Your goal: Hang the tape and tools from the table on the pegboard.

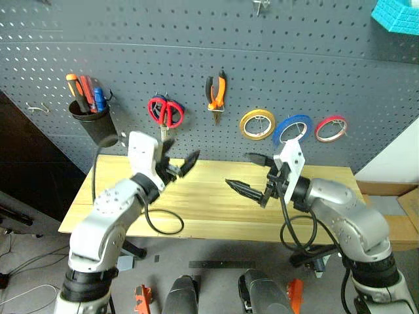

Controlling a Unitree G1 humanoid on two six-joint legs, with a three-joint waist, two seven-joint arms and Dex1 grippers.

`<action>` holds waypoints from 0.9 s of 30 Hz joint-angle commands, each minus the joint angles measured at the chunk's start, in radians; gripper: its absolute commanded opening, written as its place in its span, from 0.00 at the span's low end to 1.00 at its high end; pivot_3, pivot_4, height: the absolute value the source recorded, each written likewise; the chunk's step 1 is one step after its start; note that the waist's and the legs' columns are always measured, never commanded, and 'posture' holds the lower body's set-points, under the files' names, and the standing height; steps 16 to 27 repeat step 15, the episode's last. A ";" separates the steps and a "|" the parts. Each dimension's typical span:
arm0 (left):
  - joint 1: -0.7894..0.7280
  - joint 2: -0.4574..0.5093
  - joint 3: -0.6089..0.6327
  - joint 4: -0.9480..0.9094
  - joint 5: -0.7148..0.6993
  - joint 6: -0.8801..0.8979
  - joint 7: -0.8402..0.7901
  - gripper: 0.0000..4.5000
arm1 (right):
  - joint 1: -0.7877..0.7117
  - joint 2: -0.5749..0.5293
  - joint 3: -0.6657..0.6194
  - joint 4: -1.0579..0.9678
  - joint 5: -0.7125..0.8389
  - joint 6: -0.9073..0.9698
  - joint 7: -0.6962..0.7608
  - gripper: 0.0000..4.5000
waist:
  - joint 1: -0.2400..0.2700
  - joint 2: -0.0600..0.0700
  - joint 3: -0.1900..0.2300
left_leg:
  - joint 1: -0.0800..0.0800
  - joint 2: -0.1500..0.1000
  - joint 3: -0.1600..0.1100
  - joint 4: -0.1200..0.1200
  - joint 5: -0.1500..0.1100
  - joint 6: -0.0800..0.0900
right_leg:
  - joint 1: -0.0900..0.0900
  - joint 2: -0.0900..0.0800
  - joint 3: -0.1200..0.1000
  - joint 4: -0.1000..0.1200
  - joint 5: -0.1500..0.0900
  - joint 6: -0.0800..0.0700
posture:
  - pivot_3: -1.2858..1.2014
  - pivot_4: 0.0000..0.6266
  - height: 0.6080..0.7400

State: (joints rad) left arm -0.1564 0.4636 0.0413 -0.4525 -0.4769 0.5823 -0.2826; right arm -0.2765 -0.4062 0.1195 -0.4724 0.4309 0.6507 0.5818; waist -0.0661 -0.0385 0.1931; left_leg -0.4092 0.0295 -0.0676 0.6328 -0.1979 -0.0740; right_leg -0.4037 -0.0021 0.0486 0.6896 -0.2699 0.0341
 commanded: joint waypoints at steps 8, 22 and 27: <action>0.161 -0.086 0.048 0.281 0.170 -0.236 0.025 0.88 | 0.154 0.121 -0.087 0.449 -0.302 -0.508 -0.283 1.00 | -0.002 0.003 -0.057 | 0.015 0.000 0.006 -0.005 0.000 0.001 | 0.016 0.000 0.005 -0.009 -0.003 -0.006 | 0.49 0.06 1.00; 0.176 -0.137 0.078 0.477 0.247 -0.428 0.031 0.88 | 0.172 0.157 -0.166 0.770 -0.342 -0.687 -0.368 1.00 | -0.006 0.004 -0.091 | 0.018 0.000 0.013 -0.005 0.000 0.002 | 0.016 0.000 0.013 -0.010 0.001 0.000 | 0.49 0.02 1.00; 0.176 -0.137 0.078 0.477 0.247 -0.428 0.031 0.88 | 0.172 0.157 -0.166 0.770 -0.342 -0.687 -0.368 1.00 | -0.006 0.004 -0.091 | 0.018 0.000 0.013 -0.005 0.000 0.002 | 0.016 0.000 0.013 -0.010 0.001 0.000 | 0.49 0.02 1.00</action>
